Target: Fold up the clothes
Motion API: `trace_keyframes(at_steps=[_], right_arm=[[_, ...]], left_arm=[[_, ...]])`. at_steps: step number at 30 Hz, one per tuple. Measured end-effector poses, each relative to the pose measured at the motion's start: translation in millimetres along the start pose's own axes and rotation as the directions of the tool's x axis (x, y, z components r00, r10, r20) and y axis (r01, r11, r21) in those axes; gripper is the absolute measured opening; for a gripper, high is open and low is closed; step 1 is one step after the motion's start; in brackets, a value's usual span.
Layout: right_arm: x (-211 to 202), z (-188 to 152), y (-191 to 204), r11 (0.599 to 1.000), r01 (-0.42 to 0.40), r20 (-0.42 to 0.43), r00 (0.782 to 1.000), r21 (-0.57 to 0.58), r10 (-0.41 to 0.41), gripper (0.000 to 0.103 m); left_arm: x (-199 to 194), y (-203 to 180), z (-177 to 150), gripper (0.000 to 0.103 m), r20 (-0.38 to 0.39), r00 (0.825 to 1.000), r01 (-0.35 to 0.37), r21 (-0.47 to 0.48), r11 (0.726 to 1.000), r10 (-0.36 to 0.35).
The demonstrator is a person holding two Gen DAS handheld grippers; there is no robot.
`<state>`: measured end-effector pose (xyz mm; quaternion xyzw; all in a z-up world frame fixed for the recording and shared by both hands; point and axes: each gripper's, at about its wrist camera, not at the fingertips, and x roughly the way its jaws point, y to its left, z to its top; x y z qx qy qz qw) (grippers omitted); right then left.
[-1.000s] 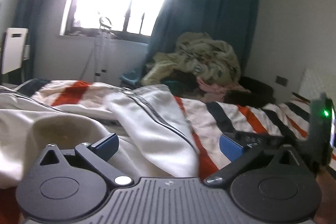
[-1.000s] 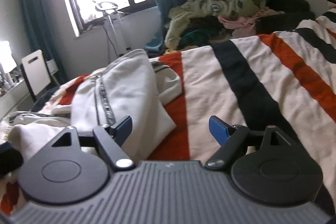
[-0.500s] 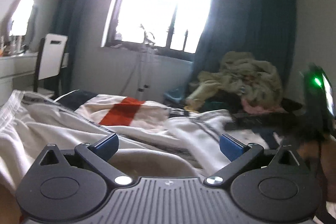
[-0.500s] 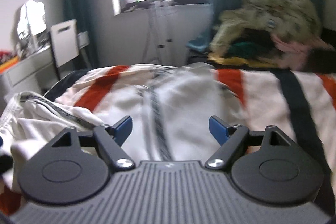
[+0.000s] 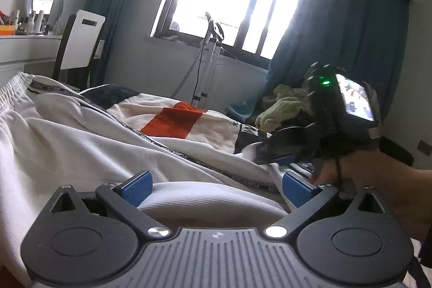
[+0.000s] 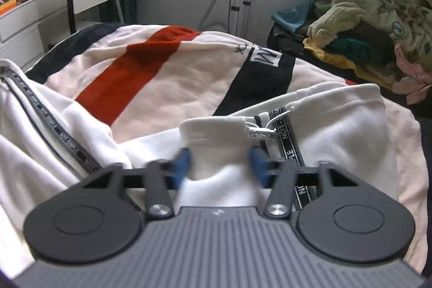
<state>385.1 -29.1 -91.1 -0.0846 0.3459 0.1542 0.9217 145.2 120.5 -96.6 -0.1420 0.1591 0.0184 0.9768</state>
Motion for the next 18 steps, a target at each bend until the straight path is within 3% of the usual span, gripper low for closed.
trace_keyframes(at_steps=[2,5,9,14,18], right_arm=[[-12,4,-9,1.0,0.002,0.026,1.0,0.03,-0.003,0.011],[-46,12,-35,0.995,0.018,0.106,0.994,0.093,-0.028,0.009],[-108,16,-100,0.97,0.053,0.212,0.972,0.235,-0.104,0.009],[-193,-11,-200,0.893,0.136,0.29,0.915,0.429,-0.279,0.008],[-249,-79,-277,0.778,0.13,0.336,0.849,0.615,-0.407,0.008]], left_arm=[[0,0,0,0.103,-0.001,1.0,-0.001,0.001,1.0,0.001],[-2,-3,1,0.103,-0.002,1.0,-0.009,0.012,1.0,0.009],[-3,-7,2,0.103,0.0,1.0,-0.015,0.026,1.0,0.015],[-6,-2,7,0.103,0.014,1.0,-0.022,-0.034,0.999,0.023],[-12,3,10,0.103,0.01,1.0,0.0,-0.101,0.995,0.001]])
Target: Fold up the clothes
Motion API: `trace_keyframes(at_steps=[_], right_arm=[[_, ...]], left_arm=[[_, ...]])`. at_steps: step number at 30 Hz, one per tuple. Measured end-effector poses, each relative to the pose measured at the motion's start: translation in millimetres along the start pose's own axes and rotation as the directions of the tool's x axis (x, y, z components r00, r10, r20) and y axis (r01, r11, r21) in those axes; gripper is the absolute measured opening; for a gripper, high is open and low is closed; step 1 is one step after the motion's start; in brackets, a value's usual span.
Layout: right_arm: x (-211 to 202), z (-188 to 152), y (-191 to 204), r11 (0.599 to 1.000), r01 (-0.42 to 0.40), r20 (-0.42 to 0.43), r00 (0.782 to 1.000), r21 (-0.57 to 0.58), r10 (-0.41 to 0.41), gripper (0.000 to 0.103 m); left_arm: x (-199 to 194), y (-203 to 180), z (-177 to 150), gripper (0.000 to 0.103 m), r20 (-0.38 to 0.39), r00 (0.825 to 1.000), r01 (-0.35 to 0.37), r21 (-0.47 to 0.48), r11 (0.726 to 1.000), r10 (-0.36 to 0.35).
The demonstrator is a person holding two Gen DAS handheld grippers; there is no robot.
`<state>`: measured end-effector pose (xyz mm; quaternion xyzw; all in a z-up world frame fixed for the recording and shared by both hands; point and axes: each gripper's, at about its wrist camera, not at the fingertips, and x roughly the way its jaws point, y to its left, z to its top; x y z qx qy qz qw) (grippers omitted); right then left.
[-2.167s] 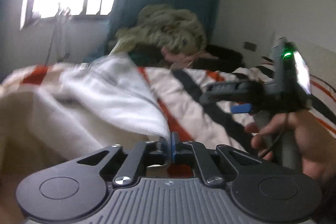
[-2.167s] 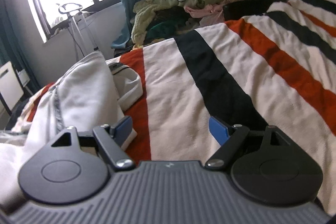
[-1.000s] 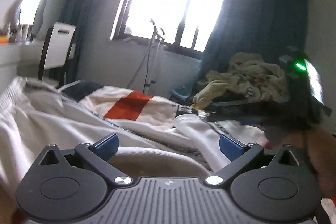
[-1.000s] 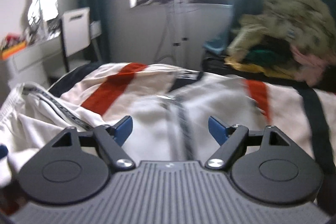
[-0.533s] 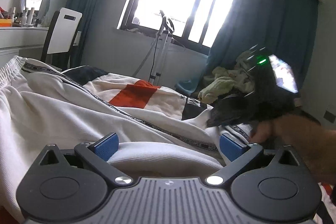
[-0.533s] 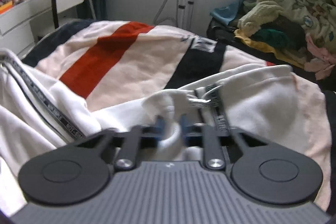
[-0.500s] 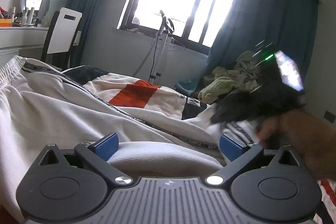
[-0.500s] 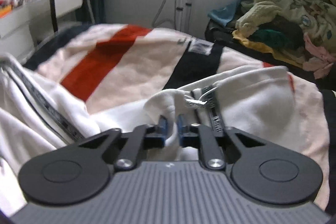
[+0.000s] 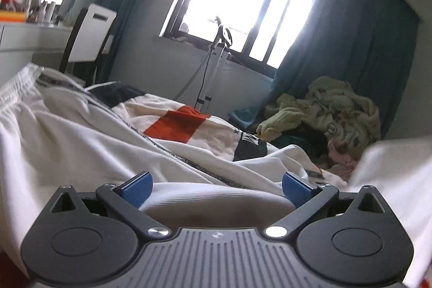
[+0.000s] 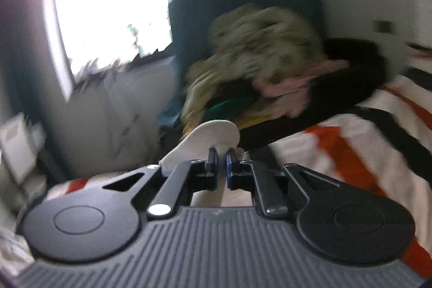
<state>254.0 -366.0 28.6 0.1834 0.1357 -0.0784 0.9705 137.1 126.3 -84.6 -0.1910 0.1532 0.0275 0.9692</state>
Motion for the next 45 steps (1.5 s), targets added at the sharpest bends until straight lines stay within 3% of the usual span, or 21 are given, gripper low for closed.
trace_keyframes(at_steps=[3,6,11,13,15,17,18,19,20,23,25,27,29,31,32,33,34,37,40,43,45], right_arm=[[-20,-18,-70,0.987,0.089,0.012,0.996,0.132,-0.091,0.008],[-22,-54,-122,0.936,0.255,-0.16,0.962,0.243,-0.221,0.008],[-20,-109,-168,0.844,0.387,-0.395,0.888,0.37,-0.234,0.011],[-20,-123,-180,0.802,0.411,-0.442,0.872,0.433,-0.209,0.011],[-21,-136,-190,0.754,0.434,-0.482,0.858,0.494,-0.178,0.019],[-23,-150,-196,0.708,0.416,-0.504,0.858,0.571,-0.098,0.049],[-25,-154,-200,0.681,0.399,-0.501,0.864,0.614,-0.055,0.057],[-26,-156,-199,0.664,0.391,-0.497,0.867,0.638,-0.033,0.064],[-26,-158,-199,0.649,0.383,-0.492,0.871,0.657,-0.016,0.064],[-25,-153,-188,0.69,0.388,-0.495,0.867,0.611,-0.049,0.064],[-22,-153,-189,0.693,0.412,-0.498,0.863,0.592,-0.088,0.063],[-20,-156,-200,0.667,0.44,-0.498,0.859,0.602,-0.118,0.059],[-17,-160,-210,0.636,0.463,-0.495,0.857,0.617,-0.143,0.04],[-10,-160,-215,0.639,0.47,-0.494,0.855,0.609,-0.158,0.027],[-7,-160,-215,0.653,0.468,-0.493,0.854,0.595,-0.163,0.023],[-4,-159,-216,0.666,0.467,-0.492,0.854,0.582,-0.169,0.021],[-3,-157,-215,0.676,0.463,-0.483,0.857,0.574,-0.177,0.017],[-7,-151,-213,0.693,0.433,-0.436,0.88,0.576,-0.188,0.008],[-23,-141,-215,0.694,0.382,-0.346,0.917,0.61,-0.2,0.007],[-40,-132,-219,0.684,0.366,-0.297,0.929,0.631,-0.223,0.006],[-54,-129,-221,0.67,0.378,-0.282,0.925,0.64,-0.253,0.006]], left_arm=[[-8,-3,1,0.103,0.008,1.0,0.011,0.002,1.0,-0.011],[-12,-4,2,0.103,0.003,1.0,0.013,0.011,1.0,-0.013],[-18,7,5,0.103,-0.06,0.997,-0.054,-0.085,0.995,0.049],[-25,17,7,0.103,-0.088,0.992,-0.102,-0.141,0.985,0.09],[-33,29,10,0.103,-0.13,0.981,-0.168,-0.187,0.968,0.145],[-42,44,12,0.103,-0.178,0.966,-0.225,-0.238,0.945,0.185],[-48,52,12,0.103,-0.2,0.96,-0.245,-0.268,0.932,0.195],[-54,64,13,0.103,-0.232,0.951,-0.272,-0.304,0.913,0.206],[-59,76,13,0.103,-0.257,0.943,-0.295,-0.341,0.893,0.213],[-76,116,19,0.102,-0.302,0.926,-0.353,-0.478,0.805,0.227],[-84,141,23,0.1,-0.334,0.9,-0.424,-0.527,0.737,0.279],[-88,161,22,0.099,-0.333,0.901,-0.43,-0.593,0.68,0.279],[-81,174,19,0.093,-0.332,0.908,-0.417,-0.649,0.636,0.256],[-71,186,17,0.072,-0.338,0.91,-0.414,-0.69,0.593,0.241],[-66,190,15,0.065,-0.346,0.907,-0.421,-0.703,0.574,0.241],[-62,192,15,0.052,-0.347,0.906,-0.422,-0.712,0.561,0.241],[-60,194,15,0.033,-0.335,0.911,-0.413,-0.719,0.559,0.242],[-63,197,24,0.018,-0.311,0.909,-0.416,-0.701,0.579,0.277],[-85,203,40,0.015,-0.245,0.92,-0.387,-0.696,0.605,0.307],[-108,214,56,0.013,-0.208,0.942,-0.331,-0.713,0.618,0.265],[-122,216,68,0.013,-0.211,0.946,-0.32,-0.713,0.624,0.245]])
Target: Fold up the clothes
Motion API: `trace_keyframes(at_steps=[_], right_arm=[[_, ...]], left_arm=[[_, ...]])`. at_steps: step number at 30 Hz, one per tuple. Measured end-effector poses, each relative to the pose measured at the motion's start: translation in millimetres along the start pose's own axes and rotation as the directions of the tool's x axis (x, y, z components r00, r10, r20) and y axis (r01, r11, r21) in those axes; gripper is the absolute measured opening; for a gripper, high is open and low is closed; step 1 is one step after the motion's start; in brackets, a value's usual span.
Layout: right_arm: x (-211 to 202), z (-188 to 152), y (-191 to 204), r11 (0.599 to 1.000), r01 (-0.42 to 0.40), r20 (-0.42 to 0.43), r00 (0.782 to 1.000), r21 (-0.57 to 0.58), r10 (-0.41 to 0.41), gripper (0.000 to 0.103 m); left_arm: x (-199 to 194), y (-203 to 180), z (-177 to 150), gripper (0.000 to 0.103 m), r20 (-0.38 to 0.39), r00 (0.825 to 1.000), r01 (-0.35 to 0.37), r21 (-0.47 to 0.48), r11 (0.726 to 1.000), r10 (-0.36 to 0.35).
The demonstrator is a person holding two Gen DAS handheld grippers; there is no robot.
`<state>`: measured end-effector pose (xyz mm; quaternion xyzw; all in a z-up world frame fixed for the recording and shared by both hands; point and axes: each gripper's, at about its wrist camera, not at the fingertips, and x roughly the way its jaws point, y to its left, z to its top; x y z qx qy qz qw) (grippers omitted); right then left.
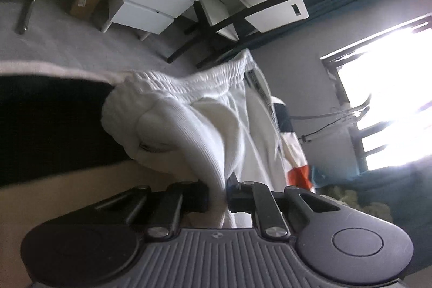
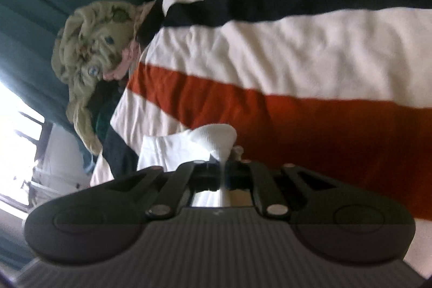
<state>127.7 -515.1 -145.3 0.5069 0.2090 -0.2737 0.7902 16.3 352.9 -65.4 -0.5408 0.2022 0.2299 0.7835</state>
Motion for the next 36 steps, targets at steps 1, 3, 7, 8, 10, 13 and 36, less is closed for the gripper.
trace_keyframes(at_steps=[1,3,7,8,10,13,36], right_arm=[[-8,2,-1,1.0,0.019,0.023,1.0,-0.001,-0.019,0.006],[-24,5,-3,0.998,0.063,0.074,0.995,-0.005,-0.063,0.006],[-23,6,-15,0.976,0.216,0.032,0.976,-0.009,-0.216,0.007],[-17,5,-23,0.968,0.25,-0.009,0.968,0.011,-0.249,0.007],[-7,5,-39,0.953,0.294,-0.073,0.955,0.071,-0.289,0.007],[-6,4,-40,0.952,0.299,-0.085,0.952,0.065,-0.293,0.008],[-67,-59,100,0.797,0.033,0.153,0.985,-0.603,0.075,0.07]], left_arm=[[-6,0,3,0.013,-0.01,1.0,0.003,0.014,1.0,-0.003],[-19,0,6,0.013,-0.027,1.0,0.001,0.057,0.998,0.0],[-20,0,-12,0.013,-0.041,0.993,-0.098,0.266,0.959,0.113],[-16,1,-16,0.014,-0.054,0.989,-0.116,0.289,0.95,0.137],[-14,4,-23,0.02,-0.069,0.982,-0.144,0.313,0.939,0.174],[-15,1,-26,0.039,-0.049,0.977,-0.177,0.349,0.92,0.206],[-53,-171,-195,0.096,0.0,0.992,0.069,0.841,0.537,-0.127]])
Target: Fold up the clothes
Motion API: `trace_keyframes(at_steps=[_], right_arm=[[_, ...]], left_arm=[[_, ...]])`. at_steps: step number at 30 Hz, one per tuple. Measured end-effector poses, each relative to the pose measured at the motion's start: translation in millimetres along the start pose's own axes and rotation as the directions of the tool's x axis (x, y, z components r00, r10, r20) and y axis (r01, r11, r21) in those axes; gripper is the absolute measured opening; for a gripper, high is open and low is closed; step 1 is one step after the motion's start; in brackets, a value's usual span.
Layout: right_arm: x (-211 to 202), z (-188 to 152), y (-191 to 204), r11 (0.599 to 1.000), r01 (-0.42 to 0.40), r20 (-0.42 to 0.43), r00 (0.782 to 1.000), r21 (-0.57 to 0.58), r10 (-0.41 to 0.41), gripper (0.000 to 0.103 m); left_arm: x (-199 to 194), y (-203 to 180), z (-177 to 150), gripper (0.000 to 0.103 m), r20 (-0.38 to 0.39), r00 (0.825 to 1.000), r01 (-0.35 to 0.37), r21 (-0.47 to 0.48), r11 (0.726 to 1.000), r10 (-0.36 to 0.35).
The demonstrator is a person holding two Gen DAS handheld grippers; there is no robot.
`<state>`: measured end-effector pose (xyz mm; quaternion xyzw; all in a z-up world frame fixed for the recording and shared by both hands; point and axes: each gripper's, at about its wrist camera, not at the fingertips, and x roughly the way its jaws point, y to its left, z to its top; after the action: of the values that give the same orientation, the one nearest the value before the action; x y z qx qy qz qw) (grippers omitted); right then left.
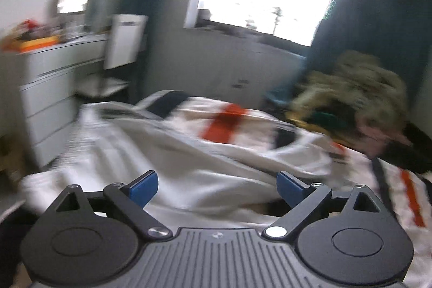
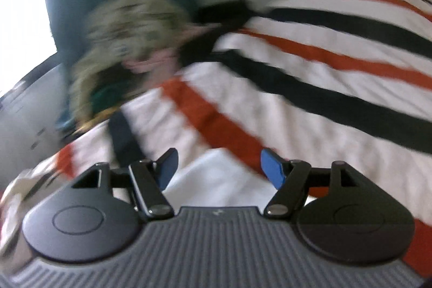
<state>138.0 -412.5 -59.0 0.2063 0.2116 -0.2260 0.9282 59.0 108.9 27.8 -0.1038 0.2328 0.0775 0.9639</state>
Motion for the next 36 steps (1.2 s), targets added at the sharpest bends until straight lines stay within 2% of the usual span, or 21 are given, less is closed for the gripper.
trace_keyframes(at_steps=[3,6,9,12,20,25,27,31,34,36], right_arm=[[-20,-11,34,0.983,-0.15,0.002,0.989,-0.105,0.151,0.07],[-39,-29,64,0.943,-0.275,-0.005,0.96,-0.188,0.279,0.07],[-50,-46,88,0.896,-0.36,-0.036,0.931,-0.261,0.364,0.07],[-54,-55,105,0.859,-0.404,-0.057,0.911,-0.315,0.408,0.07],[-41,-62,119,0.846,-0.408,-0.046,0.907,-0.344,0.419,0.07],[-31,-76,128,0.85,-0.354,-0.031,0.928,-0.391,0.372,0.07],[-29,-80,136,0.823,-0.349,-0.048,0.929,-0.449,0.367,0.07],[-43,-63,145,0.799,-0.385,-0.054,0.912,-0.462,0.407,0.07],[-56,-46,160,0.766,-0.382,-0.049,0.907,-0.517,0.419,0.07],[-63,-32,164,0.78,-0.391,-0.038,0.903,-0.488,0.429,0.07]], left_arm=[[15,-41,-15,0.096,0.006,0.998,0.055,0.073,0.996,-0.056],[31,-70,-30,0.098,0.023,0.994,0.105,0.108,0.989,-0.108],[50,-78,-55,0.099,0.035,0.988,0.148,0.118,0.982,-0.153],[70,-79,-79,0.099,0.012,0.988,0.149,0.12,0.982,-0.152],[99,-70,-95,0.099,-0.016,0.995,0.1,0.104,0.989,-0.099],[103,-68,-101,0.099,-0.037,0.996,0.087,0.123,0.989,-0.083],[104,-71,-103,0.099,-0.042,0.996,0.088,0.141,0.986,-0.082],[100,-76,-107,0.099,-0.027,0.997,0.075,0.198,0.977,-0.071],[95,-77,-109,0.099,-0.016,0.998,0.062,0.227,0.972,-0.06],[90,-76,-109,0.099,0.001,0.999,0.053,0.235,0.971,-0.054]])
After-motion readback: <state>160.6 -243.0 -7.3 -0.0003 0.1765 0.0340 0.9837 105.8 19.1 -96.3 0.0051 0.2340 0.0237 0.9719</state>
